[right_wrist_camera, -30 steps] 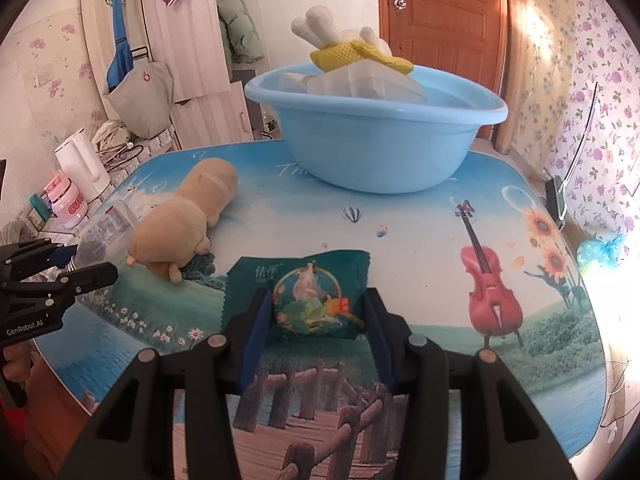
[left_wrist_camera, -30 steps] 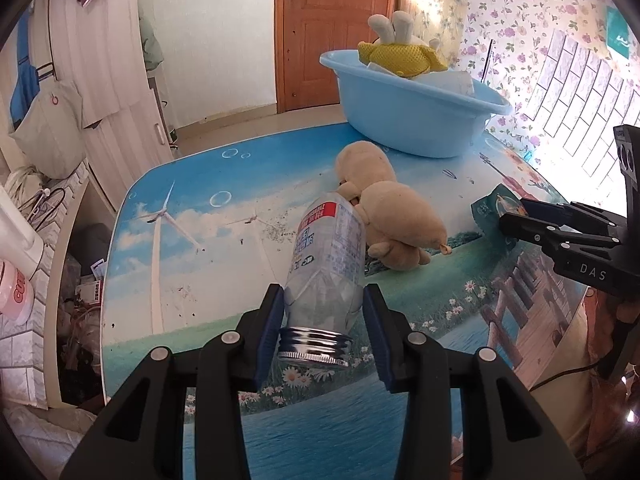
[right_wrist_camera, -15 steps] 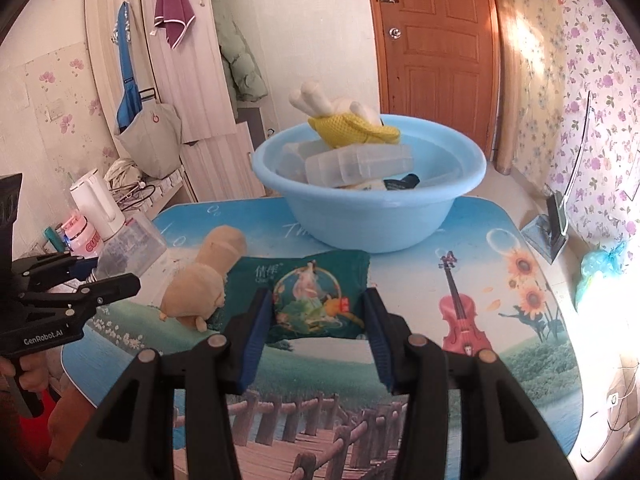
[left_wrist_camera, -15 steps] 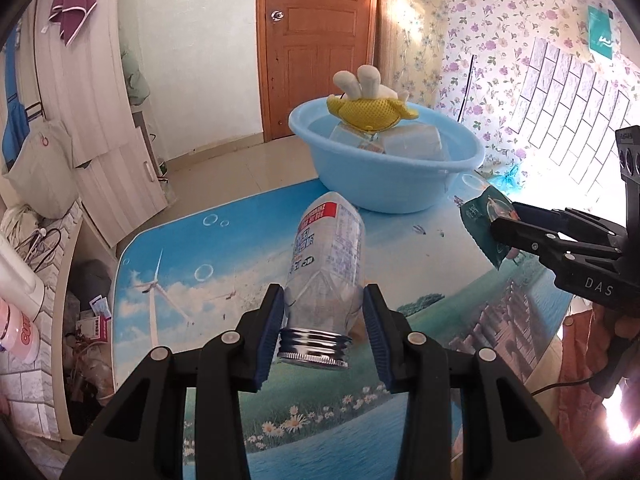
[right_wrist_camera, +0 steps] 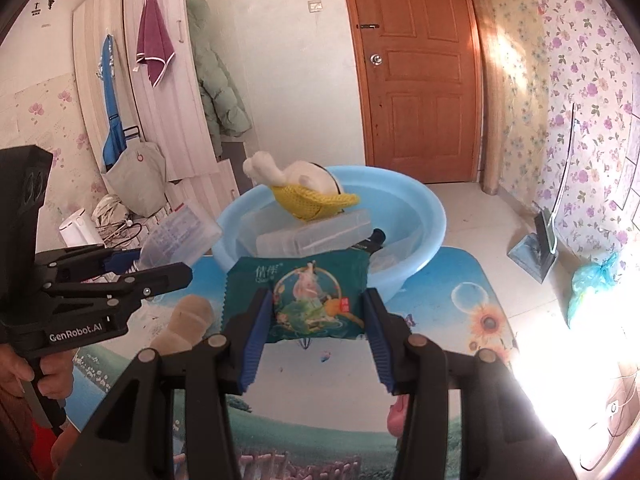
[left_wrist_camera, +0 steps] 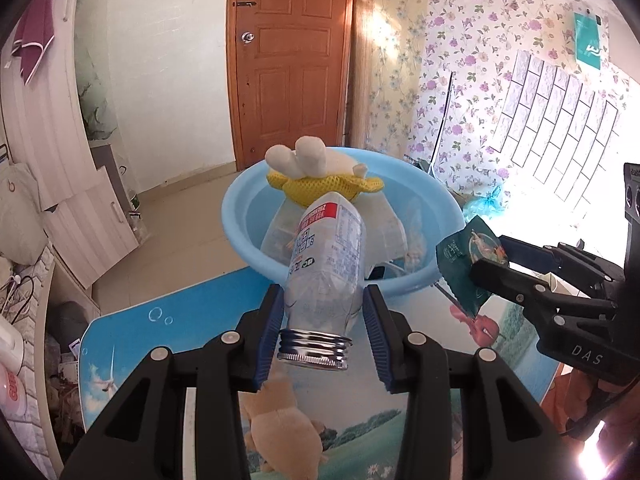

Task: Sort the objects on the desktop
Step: 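Carry the bottle in the left tool while the right tool carries the green packet to the basin, then open both tools over the basin to drop the bottle and packet in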

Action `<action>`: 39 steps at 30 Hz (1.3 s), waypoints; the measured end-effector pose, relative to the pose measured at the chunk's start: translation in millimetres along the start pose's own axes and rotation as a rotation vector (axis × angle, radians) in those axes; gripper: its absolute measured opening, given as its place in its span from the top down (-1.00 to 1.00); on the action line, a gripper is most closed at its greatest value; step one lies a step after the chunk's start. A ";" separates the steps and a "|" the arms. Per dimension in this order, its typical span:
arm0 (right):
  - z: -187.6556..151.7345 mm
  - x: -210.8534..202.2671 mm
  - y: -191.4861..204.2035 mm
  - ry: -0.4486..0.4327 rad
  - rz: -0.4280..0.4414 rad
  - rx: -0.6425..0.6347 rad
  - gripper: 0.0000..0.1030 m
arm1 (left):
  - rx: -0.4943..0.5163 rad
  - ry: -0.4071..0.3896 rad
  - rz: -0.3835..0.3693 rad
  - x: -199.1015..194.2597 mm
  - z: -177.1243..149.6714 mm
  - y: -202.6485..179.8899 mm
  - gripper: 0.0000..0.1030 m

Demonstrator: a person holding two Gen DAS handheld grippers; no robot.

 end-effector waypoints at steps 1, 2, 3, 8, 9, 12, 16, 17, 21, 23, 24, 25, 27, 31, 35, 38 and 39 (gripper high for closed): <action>2.6 1.9 -3.8 -0.006 -0.005 0.006 0.12 | 0.005 0.000 0.001 3.5 3.8 -2.3 0.23; 5.2 4.2 -7.6 -0.010 -0.008 0.011 0.12 | 0.009 -0.001 0.002 8.1 8.7 -3.5 0.23; 7.9 7.8 -11.1 -0.010 -0.010 0.017 0.12 | 0.009 -0.001 0.000 12.4 13.6 -5.4 0.23; 19.7 23.9 -22.4 -0.007 -0.018 0.017 0.12 | 0.011 -0.002 -0.008 31.3 32.4 -12.8 0.23; 21.5 26.3 -23.9 -0.007 -0.018 0.017 0.12 | 0.011 0.001 -0.012 35.9 35.5 -13.5 0.23; 26.5 34.8 -29.4 -0.011 -0.026 0.020 0.12 | 0.020 0.012 -0.013 48.0 41.4 -15.5 0.23; 30.3 47.0 -38.9 -0.004 -0.034 0.035 0.12 | 0.024 0.028 -0.013 64.0 47.1 -14.8 0.22; 30.9 49.9 -40.6 0.000 -0.035 0.039 0.12 | 0.023 0.035 -0.017 67.0 47.6 -14.9 0.22; 32.7 59.5 -43.7 0.016 -0.039 0.045 0.12 | 0.038 0.039 -0.004 73.8 51.6 -13.3 0.16; 32.4 61.6 -44.0 0.021 -0.034 0.048 0.12 | 0.036 0.038 -0.011 72.8 52.1 -13.4 0.02; 31.7 61.6 -44.1 0.021 -0.034 0.048 0.11 | 0.034 0.036 -0.014 71.4 51.4 -13.1 -0.03; 31.6 62.4 -44.1 0.020 -0.035 0.047 0.11 | 0.034 0.032 -0.016 69.9 50.5 -13.2 -0.12; 30.9 62.4 -42.4 0.021 -0.034 0.039 0.10 | 0.039 0.022 -0.015 64.9 48.6 -13.8 -0.22; 30.5 61.5 -37.3 0.020 -0.026 0.047 0.05 | 0.035 0.011 -0.011 55.4 43.3 -12.0 -0.30; 27.5 58.4 -31.5 0.020 -0.028 0.039 0.00 | 0.022 0.014 -0.004 47.1 35.0 -4.3 -0.30; 25.2 54.8 -26.9 0.020 -0.031 0.036 -0.02 | 0.015 0.012 0.013 40.0 26.7 2.4 -0.31; 24.3 52.7 -24.5 0.018 -0.030 0.037 -0.04 | 0.011 0.012 0.017 37.8 23.8 4.6 -0.31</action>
Point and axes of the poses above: each gripper's, at about its wrist camera, not at the fingertips, and x roughly the way its jaws point, y to its left, z to its top, the point moved 5 cm from there along x, roughly the way its jaws point, and after that the axes turned 4 degrees about z, right-handed, at the moved point
